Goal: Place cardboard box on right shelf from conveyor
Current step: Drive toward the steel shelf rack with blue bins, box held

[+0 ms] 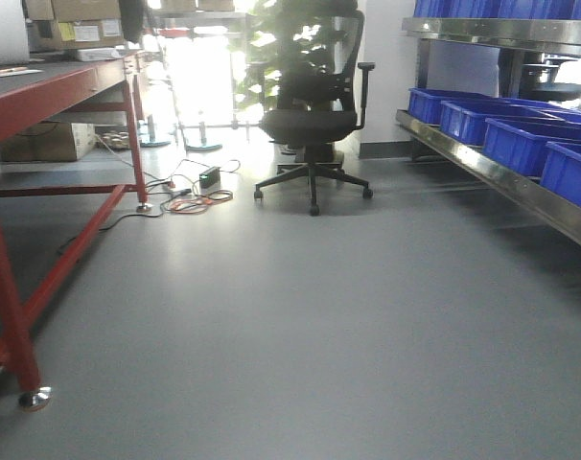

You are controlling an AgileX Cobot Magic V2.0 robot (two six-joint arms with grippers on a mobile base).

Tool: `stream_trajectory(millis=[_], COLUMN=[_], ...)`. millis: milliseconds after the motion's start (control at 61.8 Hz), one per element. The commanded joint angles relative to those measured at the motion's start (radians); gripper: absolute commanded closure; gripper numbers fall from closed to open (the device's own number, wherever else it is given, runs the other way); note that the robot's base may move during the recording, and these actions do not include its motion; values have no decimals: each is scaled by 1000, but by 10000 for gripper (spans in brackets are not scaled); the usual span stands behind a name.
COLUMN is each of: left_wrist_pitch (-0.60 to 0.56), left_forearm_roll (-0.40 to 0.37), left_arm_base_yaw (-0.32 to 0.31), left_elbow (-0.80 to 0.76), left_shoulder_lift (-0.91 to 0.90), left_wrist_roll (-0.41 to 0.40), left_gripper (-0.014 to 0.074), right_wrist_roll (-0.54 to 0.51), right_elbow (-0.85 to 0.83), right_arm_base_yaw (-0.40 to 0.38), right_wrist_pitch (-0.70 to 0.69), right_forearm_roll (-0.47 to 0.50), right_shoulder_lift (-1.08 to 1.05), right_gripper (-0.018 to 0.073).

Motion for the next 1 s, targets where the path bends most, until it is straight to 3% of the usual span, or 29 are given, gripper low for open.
stream_trajectory(millis=[0, 987], left_wrist_pitch=[-89, -89], left_forearm_roll=[-6, -6], left_arm_base_yaw=[-8, -6], left_elbow=[10, 10], left_shoulder_lift=[-17, -17], left_wrist_roll=[0, 0], left_gripper=[712, 712], right_wrist_roll=[-5, -5], right_elbow=[-24, -24], right_arm_base_yaw=[-3, -3], right_wrist_pitch=[-103, -103], right_forearm_roll=[-13, -13], right_shoulder_lift=[17, 17], right_gripper=[365, 365])
